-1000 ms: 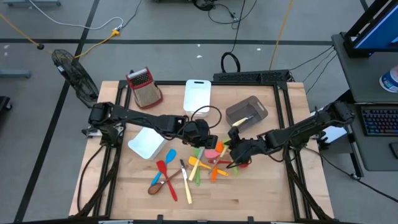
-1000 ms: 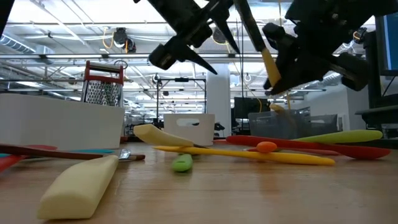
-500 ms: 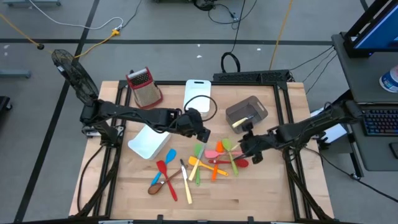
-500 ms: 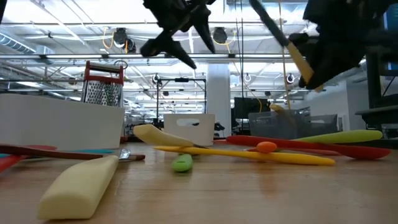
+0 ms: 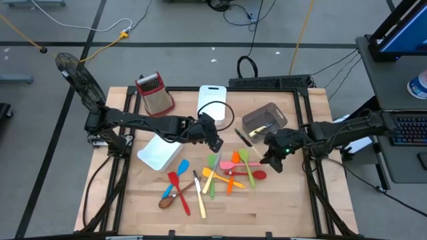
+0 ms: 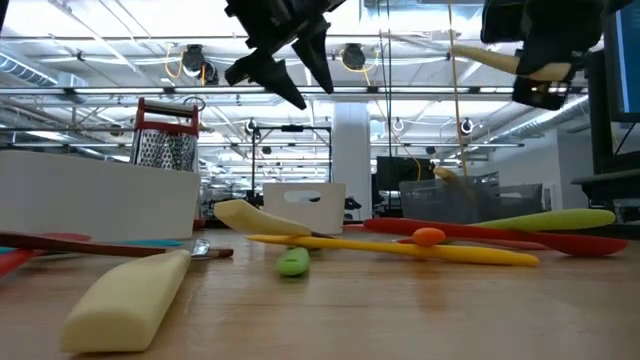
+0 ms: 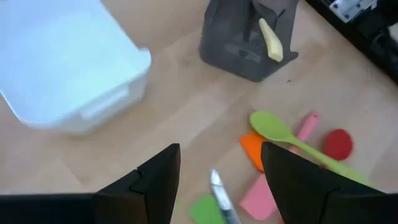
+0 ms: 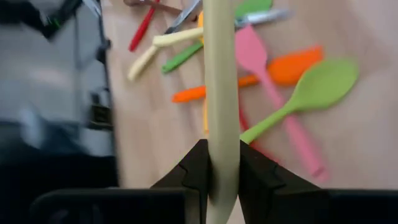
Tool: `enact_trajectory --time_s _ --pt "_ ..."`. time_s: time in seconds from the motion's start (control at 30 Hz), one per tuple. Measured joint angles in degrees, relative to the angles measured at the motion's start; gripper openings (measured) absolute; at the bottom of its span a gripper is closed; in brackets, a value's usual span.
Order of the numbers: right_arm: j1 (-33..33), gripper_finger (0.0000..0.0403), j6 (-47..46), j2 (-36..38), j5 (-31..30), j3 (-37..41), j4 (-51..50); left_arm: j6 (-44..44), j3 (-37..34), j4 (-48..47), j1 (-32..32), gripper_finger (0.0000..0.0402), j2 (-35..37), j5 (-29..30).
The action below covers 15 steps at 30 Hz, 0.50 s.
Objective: Pick & Place Kitchen Items
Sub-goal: Put the yellow table knife into the black bin
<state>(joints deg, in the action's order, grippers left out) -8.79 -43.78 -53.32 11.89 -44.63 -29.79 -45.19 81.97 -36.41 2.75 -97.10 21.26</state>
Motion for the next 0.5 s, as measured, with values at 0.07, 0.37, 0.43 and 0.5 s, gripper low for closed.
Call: enact_trajectory --time_s 0.07,0.37,0.43,0.5 --pt "0.69 0.0046 -6.58 0.37 2.25 0.01 0.12 4.07 0.0 0.31 0.0 0.023 0.0 2.15" --pt "2.51 0.0046 -29.82 1.37 13.69 0.01 1.44 16.73 0.0 -0.34 -0.16 0.023 -0.02 5.66" --pt "2.53 0.0046 -34.82 1.93 13.76 0.01 1.23 18.04 0.0 -0.35 -0.16 0.023 -0.02 6.6" --pt "2.6 0.0046 -39.13 2.5 13.74 0.01 1.26 18.47 0.0 -0.63 -0.16 0.023 -0.02 7.55"
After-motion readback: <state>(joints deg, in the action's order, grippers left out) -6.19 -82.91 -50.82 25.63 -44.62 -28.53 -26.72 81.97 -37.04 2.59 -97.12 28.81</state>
